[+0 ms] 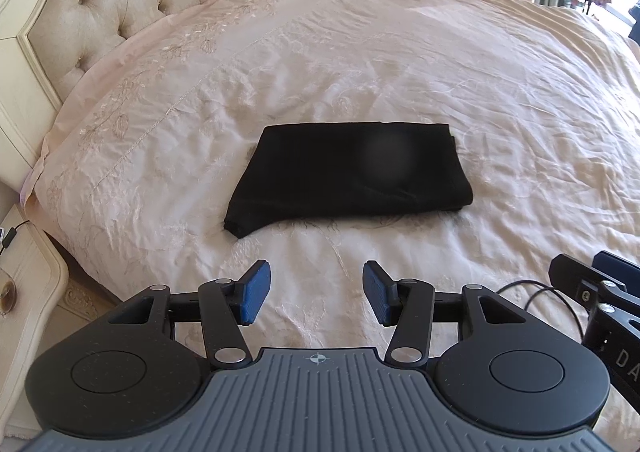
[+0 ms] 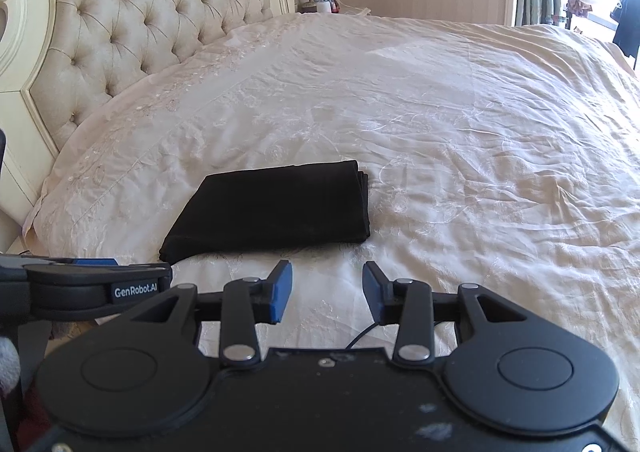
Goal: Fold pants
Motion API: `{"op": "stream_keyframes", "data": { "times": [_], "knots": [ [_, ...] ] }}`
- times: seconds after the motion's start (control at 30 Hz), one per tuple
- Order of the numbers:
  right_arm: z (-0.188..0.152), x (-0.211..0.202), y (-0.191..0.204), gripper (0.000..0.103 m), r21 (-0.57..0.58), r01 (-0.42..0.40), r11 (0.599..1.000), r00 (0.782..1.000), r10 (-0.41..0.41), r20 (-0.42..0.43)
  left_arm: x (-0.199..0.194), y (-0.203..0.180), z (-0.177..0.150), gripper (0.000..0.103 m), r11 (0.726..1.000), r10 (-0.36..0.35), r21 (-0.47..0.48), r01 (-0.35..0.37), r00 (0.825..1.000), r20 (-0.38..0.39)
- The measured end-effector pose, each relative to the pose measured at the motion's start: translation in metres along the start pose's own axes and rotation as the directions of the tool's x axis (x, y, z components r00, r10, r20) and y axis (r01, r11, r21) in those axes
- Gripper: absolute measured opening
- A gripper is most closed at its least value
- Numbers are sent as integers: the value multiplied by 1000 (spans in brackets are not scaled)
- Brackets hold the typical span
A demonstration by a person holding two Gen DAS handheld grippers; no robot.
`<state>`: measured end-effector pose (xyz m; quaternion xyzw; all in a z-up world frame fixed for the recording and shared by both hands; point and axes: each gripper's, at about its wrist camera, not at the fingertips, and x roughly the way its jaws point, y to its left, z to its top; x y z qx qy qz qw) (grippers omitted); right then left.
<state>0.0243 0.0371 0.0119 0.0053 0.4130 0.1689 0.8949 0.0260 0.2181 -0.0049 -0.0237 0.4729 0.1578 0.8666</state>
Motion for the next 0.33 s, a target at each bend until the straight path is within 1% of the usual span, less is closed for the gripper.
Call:
{"op": "stream_keyframes", "data": {
  "times": [0.2,0.33],
  "knots": [
    [1,2,-2,42,21,0,1000,1000,1,-4,0,-3,1,50,1000,5,12,-5,1000,3],
    [2,4,-2,42,27,-5,1000,1000,5,-8,0,-5,2,50,1000,21,23,-22,1000,15]
  ]
}}
